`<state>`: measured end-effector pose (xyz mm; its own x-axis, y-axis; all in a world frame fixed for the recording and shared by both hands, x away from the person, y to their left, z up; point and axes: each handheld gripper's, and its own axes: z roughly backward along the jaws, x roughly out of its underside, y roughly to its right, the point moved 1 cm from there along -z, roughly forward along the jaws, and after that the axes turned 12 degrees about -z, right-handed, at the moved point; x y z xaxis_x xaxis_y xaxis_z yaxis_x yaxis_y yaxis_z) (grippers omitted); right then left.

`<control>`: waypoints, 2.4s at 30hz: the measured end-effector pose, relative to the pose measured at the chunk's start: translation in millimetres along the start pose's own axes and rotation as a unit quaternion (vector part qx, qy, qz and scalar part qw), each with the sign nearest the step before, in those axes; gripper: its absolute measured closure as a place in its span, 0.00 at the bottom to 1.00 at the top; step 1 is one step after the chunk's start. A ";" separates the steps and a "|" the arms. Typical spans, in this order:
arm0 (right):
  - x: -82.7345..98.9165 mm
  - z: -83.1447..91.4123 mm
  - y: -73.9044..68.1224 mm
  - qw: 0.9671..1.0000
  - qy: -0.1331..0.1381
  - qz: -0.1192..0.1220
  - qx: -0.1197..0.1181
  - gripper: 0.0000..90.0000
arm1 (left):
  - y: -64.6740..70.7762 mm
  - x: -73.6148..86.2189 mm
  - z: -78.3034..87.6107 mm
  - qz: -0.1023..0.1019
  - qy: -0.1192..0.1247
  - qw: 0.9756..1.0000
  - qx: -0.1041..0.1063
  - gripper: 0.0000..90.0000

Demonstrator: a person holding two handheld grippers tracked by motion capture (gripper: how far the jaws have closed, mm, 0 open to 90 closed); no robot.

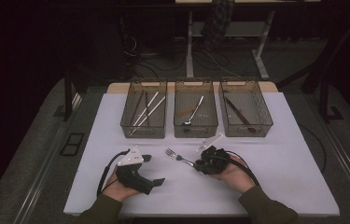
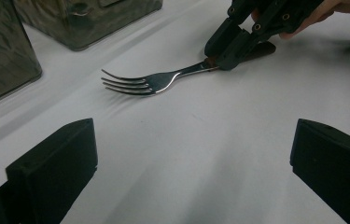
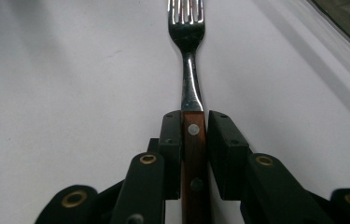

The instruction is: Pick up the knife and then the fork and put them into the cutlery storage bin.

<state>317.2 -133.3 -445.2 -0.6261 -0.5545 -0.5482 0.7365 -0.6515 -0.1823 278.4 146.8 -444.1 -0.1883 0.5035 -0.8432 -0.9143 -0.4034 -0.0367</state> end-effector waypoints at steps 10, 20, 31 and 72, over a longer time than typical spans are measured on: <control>-16.0 -2.7 -1.8 0.997 -0.067 0.034 0.007 0.84 | 0.2 -0.1 -0.1 0.000 0.000 1.000 0.000 0.00; -43.5 -12.0 -7.7 0.982 -0.181 0.040 0.023 0.84 | 0.1 -0.1 0.0 -0.002 0.000 1.000 0.001 0.00; -53.1 -17.3 -14.7 0.972 -0.223 0.064 0.045 0.86 | 0.1 0.1 -0.4 -0.003 -0.001 1.000 0.003 0.00; 2.7 73.0 56.6 0.992 0.098 -0.068 -0.035 0.86 | 0.8 -0.2 0.3 -0.001 0.002 1.000 0.004 0.00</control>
<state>338.6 -209.5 -397.4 -0.6644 -0.3476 -0.6616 0.6685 -0.6723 -0.3182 277.5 146.5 -443.8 -0.1847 0.5021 -0.8449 -0.9173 -0.3967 -0.0352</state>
